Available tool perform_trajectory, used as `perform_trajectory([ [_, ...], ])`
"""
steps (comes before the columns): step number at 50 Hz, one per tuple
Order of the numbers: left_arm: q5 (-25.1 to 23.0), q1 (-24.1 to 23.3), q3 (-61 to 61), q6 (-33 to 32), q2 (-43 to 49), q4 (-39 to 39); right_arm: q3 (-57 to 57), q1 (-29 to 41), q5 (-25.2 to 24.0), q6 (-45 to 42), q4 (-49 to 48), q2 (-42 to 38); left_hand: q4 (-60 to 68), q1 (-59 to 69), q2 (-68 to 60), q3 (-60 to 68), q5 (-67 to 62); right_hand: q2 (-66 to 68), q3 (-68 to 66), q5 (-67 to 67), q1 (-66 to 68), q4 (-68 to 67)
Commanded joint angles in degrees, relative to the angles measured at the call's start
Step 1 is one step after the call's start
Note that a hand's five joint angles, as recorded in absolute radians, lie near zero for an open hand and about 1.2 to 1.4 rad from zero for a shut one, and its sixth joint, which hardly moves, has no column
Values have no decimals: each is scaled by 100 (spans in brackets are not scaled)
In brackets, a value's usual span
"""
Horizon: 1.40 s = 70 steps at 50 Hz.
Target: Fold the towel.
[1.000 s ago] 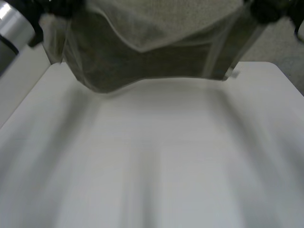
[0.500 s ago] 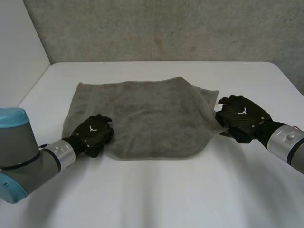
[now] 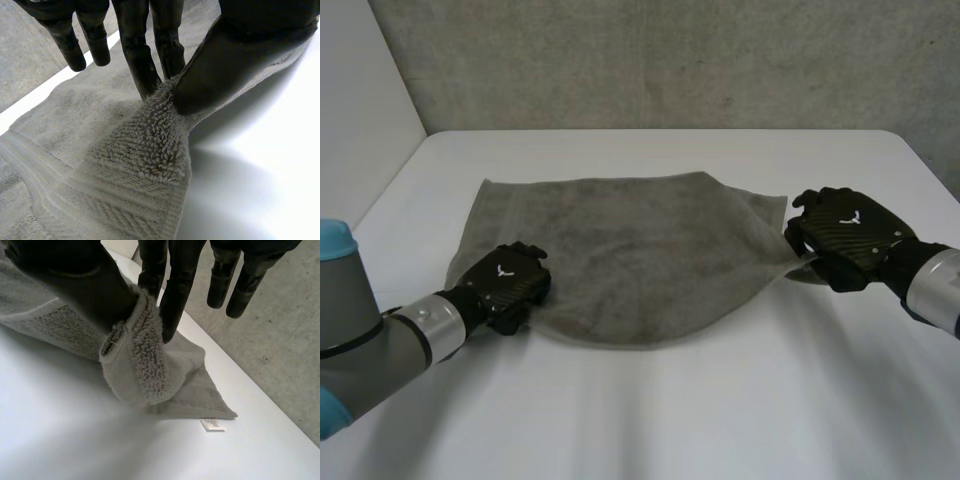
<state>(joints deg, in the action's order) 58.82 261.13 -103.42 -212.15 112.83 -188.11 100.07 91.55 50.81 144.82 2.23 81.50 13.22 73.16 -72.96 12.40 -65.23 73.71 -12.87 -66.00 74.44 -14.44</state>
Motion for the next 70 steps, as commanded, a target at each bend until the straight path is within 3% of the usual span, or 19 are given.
perform_trajectory([
  [1,-55,0,-354,-2,-780,529,74,-357,-318,-323,656,287,-322,684,-704,-240,-477,629,287,-400,556,444],
  [6,-73,8,-539,-11,-1342,986,232,-928,-661,-1281,1509,410,-322,684,-704,-240,-477,629,287,-400,556,444],
  [8,-99,17,-583,-20,-1745,1388,355,-1366,-766,-2041,2261,507,-322,684,-704,-240,-477,629,287,-400,556,444],
  [14,-126,175,-574,-37,-2318,2015,513,-1693,-933,-3197,3574,648,-322,684,-704,-240,-477,629,287,-400,556,444],
  [19,-581,403,-364,-28,-2740,2576,365,-1964,-1511,-4469,5179,849,-322,684,-704,-240,-477,629,287,-400,556,444],
  [22,-706,448,-275,-20,-2731,2630,171,-2000,-1750,-4603,5385,867,-322,684,-704,-240,-477,629,287,-400,556,444],
  [24,-846,527,-48,-11,-2600,2665,-276,-2044,-2161,-4551,5481,728,-322,684,-704,-240,-477,629,287,-400,556,444],
  [30,-811,483,446,-64,-1588,2665,-1218,-1746,-2093,-4181,5464,-381,-322,684,-704,-240,-477,629,287,-400,556,444],
  [35,-636,202,1708,-55,-28,2770,-2770,-982,-1418,-3155,5149,-1775,-322,684,-704,-240,-477,629,287,-400,556,444],
  [44,-108,114,3364,-20,1347,2832,-4127,-480,-775,-1782,4057,-2692,-322,684,-704,-240,-477,629,287,-400,556,444],
  [46,-55,105,3889,-2,1732,2806,-4355,-244,-416,-1222,3437,-2920,-322,684,-704,-240,-477,629,287,-400,556,444],
  [55,-55,-44,4664,42,2314,2516,-4241,223,324,-454,2071,-3202,-322,684,-704,-240,-477,629,287,-400,556,444],
  [63,-38,-273,4726,252,2568,1287,-4004,434,956,-16,764,-3500,-322,684,-704,-240,-477,629,287,-400,556,444],
  [70,-29,-352,4717,464,2709,635,-3934,575,1115,73,313,-3597,-322,684,-704,-240,-477,629,287,-400,556,444],
])
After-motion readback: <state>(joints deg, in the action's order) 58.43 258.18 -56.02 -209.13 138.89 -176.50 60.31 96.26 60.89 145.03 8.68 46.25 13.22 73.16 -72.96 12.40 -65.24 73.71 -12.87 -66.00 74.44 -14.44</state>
